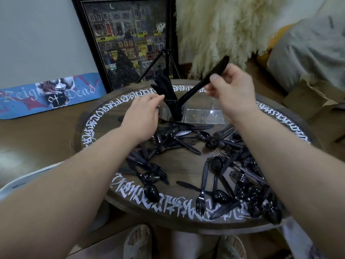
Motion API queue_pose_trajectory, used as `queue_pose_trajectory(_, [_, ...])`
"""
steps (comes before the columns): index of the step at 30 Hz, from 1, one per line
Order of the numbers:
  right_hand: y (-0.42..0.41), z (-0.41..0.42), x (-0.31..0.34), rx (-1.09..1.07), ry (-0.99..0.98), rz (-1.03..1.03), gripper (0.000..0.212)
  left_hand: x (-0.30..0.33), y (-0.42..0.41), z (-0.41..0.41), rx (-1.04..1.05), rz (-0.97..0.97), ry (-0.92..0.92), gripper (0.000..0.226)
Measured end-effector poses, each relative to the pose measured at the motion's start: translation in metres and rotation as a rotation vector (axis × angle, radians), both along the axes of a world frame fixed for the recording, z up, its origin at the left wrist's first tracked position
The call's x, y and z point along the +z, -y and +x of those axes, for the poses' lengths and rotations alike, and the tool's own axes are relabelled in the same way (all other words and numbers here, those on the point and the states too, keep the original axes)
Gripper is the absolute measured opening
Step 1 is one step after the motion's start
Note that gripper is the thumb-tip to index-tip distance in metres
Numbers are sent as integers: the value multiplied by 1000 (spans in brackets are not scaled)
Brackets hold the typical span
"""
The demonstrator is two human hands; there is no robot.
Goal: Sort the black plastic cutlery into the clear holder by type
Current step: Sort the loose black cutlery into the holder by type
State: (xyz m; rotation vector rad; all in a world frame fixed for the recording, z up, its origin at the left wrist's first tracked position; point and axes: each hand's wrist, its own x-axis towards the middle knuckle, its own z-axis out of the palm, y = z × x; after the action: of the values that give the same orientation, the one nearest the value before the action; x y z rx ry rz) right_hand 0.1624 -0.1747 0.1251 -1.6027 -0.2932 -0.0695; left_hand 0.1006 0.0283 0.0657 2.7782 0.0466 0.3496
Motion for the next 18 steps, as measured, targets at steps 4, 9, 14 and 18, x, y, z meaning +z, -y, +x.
queue_pose_trajectory(4, [-16,34,11,-13,227,-252,11,-8,-7,21,-66,169,-86,51])
queue_pose_trajectory(9, [-38,57,0,128,362,-647,10,-11,-7,31,-97,204,-133,51])
queue_pose_trajectory(14, [-59,66,-9,265,403,-865,13,-12,-7,36,-99,120,-116,46])
queue_pose_trajectory(18, [-74,72,-20,324,365,-1011,16,-17,-9,38,-133,50,-92,46])
